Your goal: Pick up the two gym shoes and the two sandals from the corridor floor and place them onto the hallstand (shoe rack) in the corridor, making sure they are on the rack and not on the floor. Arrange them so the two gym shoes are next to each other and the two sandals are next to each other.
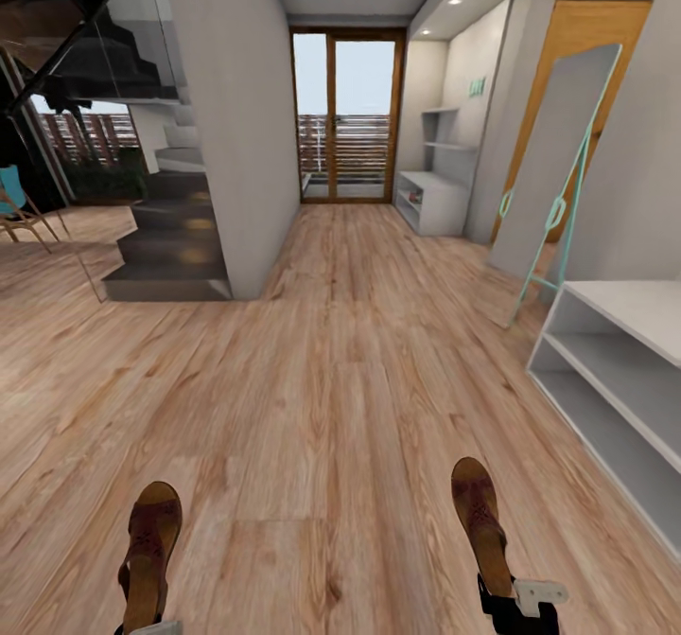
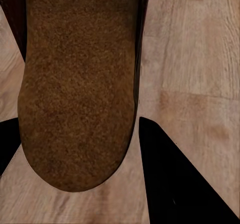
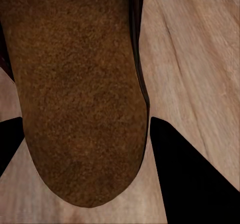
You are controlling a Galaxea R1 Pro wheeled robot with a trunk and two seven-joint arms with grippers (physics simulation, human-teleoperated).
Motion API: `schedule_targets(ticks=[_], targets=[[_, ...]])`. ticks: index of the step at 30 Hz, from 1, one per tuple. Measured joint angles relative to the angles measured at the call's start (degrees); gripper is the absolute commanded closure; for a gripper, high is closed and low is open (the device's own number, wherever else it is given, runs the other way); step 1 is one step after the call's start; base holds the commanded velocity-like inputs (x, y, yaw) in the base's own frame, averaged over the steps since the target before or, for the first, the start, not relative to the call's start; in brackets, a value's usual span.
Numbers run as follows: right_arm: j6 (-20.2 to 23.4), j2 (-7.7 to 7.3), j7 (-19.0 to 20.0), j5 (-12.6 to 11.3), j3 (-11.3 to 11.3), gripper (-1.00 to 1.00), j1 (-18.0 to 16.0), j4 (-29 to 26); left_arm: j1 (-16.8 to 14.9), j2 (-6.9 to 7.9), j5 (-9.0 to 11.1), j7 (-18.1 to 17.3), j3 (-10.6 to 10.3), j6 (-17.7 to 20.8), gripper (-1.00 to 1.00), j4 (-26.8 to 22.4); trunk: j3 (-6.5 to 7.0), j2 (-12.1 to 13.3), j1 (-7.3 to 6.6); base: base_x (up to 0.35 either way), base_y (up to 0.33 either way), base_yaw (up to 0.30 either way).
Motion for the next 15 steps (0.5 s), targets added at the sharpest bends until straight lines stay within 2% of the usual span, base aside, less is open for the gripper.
schedule_targets(ticks=[8,15], targets=[[0.05,0.0,0.0,0.0,0.02,1.0,0.0,0.0,0.0,0.01,0.01,0.0,0.01,0.0,1.0,0.0,0.57,0.0,0.0,0.339,0.0,0.156],[0.03,0.0,0.0,0.0,0.02,1.0,0.01,-0.01,-0.01,0.04,0.01,0.0,0.0,-0.01,1.0,0.01,1.17,0.0,0.0,0.339,0.0,0.023]])
